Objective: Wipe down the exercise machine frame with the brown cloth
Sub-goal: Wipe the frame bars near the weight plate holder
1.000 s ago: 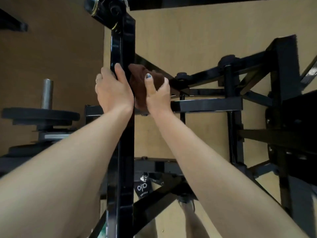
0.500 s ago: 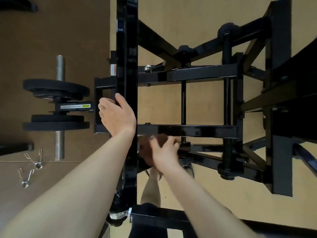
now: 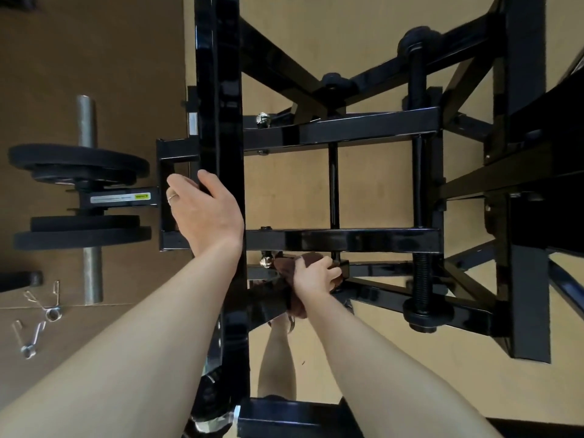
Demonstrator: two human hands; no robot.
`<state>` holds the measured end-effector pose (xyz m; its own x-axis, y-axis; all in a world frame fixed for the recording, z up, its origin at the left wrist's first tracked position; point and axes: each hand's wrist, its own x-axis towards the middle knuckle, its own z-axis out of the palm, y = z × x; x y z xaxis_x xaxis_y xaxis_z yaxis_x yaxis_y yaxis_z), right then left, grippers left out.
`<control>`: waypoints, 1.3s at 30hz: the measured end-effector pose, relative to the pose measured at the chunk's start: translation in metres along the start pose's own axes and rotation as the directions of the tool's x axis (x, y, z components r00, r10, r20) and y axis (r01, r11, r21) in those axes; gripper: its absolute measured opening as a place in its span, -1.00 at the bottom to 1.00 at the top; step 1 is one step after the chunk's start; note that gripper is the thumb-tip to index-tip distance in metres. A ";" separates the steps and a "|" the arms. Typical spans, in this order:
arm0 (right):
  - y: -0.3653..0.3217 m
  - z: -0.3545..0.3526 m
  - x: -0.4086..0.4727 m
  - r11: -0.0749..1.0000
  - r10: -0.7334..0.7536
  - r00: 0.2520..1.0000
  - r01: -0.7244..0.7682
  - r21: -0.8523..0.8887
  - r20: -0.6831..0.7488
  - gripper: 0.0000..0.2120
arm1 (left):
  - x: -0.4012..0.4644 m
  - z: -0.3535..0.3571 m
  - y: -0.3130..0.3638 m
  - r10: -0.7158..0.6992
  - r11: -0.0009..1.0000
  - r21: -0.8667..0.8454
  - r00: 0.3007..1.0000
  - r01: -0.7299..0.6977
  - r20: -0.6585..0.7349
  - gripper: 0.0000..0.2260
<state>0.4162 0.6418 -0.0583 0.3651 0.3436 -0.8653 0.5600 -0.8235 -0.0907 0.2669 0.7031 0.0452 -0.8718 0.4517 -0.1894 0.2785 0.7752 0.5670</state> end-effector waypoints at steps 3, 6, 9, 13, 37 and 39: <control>-0.001 0.000 -0.006 0.998 -0.055 0.998 0.054 -0.035 -0.023 -0.45 | 0.000 0.000 0.000 -0.002 1.000 0.002 1.000 0.002 0.003 -0.82; 0.005 0.007 -0.037 0.969 -0.235 0.972 0.234 -0.074 -0.009 -0.47 | -0.001 -0.002 0.003 -0.009 1.000 -0.007 1.000 0.009 0.024 -0.83; 0.011 0.013 -0.059 0.924 -0.379 0.925 0.380 -0.047 0.034 -0.48 | -0.002 -0.002 0.001 -0.010 1.000 -0.003 1.000 0.010 0.025 -0.82; 0.018 0.011 -0.049 0.901 -0.432 0.900 0.433 0.001 0.046 -0.53 | 0.000 0.001 -0.001 0.002 1.000 -0.010 1.000 -0.001 0.014 -0.82; -0.037 0.023 0.045 -0.196 -0.741 0.268 0.791 -0.580 0.616 -0.34 | 0.000 0.003 -0.004 0.038 0.999 0.005 0.999 -0.038 -0.001 -0.80; -0.036 0.022 0.053 -0.268 -0.725 0.239 0.766 -0.584 0.646 -0.37 | 0.001 0.003 -0.004 0.047 0.999 0.016 0.999 -0.047 -0.010 -0.76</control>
<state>0.3993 0.6798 -0.1114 -0.7993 0.3879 -0.4589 0.5640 0.7477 -0.3504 0.2662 0.7015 0.0399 -0.8620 0.4829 -0.1542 0.3252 0.7601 0.5625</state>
